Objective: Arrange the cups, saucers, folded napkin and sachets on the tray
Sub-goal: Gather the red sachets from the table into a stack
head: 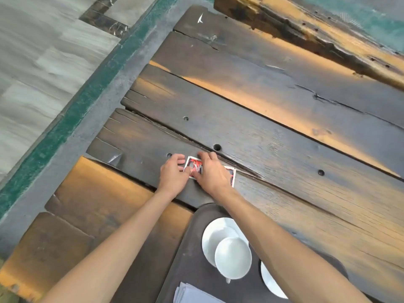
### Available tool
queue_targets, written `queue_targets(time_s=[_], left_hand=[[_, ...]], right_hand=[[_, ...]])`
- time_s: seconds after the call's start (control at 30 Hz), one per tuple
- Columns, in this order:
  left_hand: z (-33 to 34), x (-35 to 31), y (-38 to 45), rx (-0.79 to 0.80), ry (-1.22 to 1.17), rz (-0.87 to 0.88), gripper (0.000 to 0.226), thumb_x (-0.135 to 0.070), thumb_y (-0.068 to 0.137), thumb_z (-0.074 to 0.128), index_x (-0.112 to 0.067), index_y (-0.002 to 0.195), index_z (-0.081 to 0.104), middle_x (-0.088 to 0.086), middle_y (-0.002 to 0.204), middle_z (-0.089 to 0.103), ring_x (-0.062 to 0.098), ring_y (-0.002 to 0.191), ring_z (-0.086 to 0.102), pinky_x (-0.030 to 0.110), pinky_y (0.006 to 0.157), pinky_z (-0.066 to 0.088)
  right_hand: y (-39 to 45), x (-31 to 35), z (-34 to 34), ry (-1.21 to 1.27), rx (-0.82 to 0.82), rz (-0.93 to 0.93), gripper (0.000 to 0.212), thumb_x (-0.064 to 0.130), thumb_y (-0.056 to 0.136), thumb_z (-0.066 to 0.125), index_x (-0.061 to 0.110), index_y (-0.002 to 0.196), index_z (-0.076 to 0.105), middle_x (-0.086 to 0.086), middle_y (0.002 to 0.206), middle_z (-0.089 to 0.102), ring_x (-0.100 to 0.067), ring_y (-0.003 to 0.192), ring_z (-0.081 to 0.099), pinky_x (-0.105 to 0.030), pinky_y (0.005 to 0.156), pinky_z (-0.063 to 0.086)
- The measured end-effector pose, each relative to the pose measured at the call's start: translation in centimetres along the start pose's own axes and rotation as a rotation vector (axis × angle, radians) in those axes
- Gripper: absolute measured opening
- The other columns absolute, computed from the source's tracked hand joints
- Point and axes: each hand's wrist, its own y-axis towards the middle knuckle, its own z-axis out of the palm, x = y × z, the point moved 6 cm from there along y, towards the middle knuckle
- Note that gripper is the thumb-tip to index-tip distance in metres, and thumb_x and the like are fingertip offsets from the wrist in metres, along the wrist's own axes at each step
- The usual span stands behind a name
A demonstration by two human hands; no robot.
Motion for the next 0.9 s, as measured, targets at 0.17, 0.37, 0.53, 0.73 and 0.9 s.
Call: queue_targets(time_s=[0.17, 0.37, 0.53, 0.73, 0.9], left_hand=[[-0.9, 1.0, -0.2, 0.031, -0.081, -0.062, 0.030, -0.011, 0.093, 0.066, -0.010, 0.122, 0.067, 0.006, 0.119, 0.072, 0.012, 0.092, 0.064, 0.015, 0.084, 0.044], [-1.8, 0.7, -1.4, 0.191, -0.311, -0.054, 0.034, -0.005, 0.092, 0.069, -0.011, 0.125, 0.069, 0.002, 0.116, 0.074, 0.002, 0.098, 0.069, 0.003, 0.081, 0.049], [-2.2, 0.8, -3.7, 0.294, -0.515, -0.106, 0.023, -0.005, 0.095, 0.066, -0.008, 0.117, 0.072, 0.012, 0.107, 0.078, 0.015, 0.099, 0.073, 0.027, 0.090, 0.058], [-3.9, 3.4, -4.8, 0.147, -0.656, -0.258, 0.017, -0.010, 0.093, 0.070, -0.009, 0.109, 0.074, 0.008, 0.099, 0.081, 0.011, 0.088, 0.075, 0.020, 0.075, 0.061], [-4.7, 5.5, -5.2, 0.101, -0.655, -0.314, 0.013, -0.011, 0.092, 0.071, -0.014, 0.105, 0.075, 0.000, 0.094, 0.082, 0.006, 0.085, 0.076, 0.018, 0.071, 0.060]], right_hand=[[0.9, -0.7, 0.2, 0.025, -0.001, 0.049, 0.047, 0.033, 0.088, 0.077, 0.018, 0.128, 0.057, -0.008, 0.130, 0.047, -0.032, 0.117, 0.059, -0.042, 0.092, 0.052], [-0.9, -1.5, -0.5, 0.488, -0.070, -0.030, 0.018, 0.010, 0.094, 0.068, 0.024, 0.103, 0.061, -0.013, 0.099, 0.071, -0.018, 0.081, 0.066, -0.041, 0.077, 0.055], [-2.8, -0.6, -0.5, 0.807, 0.018, -0.098, 0.027, 0.003, 0.091, 0.074, 0.027, 0.103, 0.068, -0.006, 0.085, 0.067, -0.009, 0.062, 0.062, -0.039, 0.071, 0.053], [-2.2, -2.1, -1.3, 0.752, -0.065, -0.038, 0.034, 0.006, 0.099, 0.059, 0.013, 0.132, 0.063, 0.011, 0.086, 0.069, 0.003, 0.058, 0.061, -0.020, 0.064, 0.056], [-1.3, -5.4, -2.5, 0.179, -0.028, 0.000, 0.062, 0.017, 0.088, 0.075, 0.020, 0.146, 0.052, 0.000, 0.131, 0.064, -0.019, 0.109, 0.065, -0.033, 0.104, 0.049]])
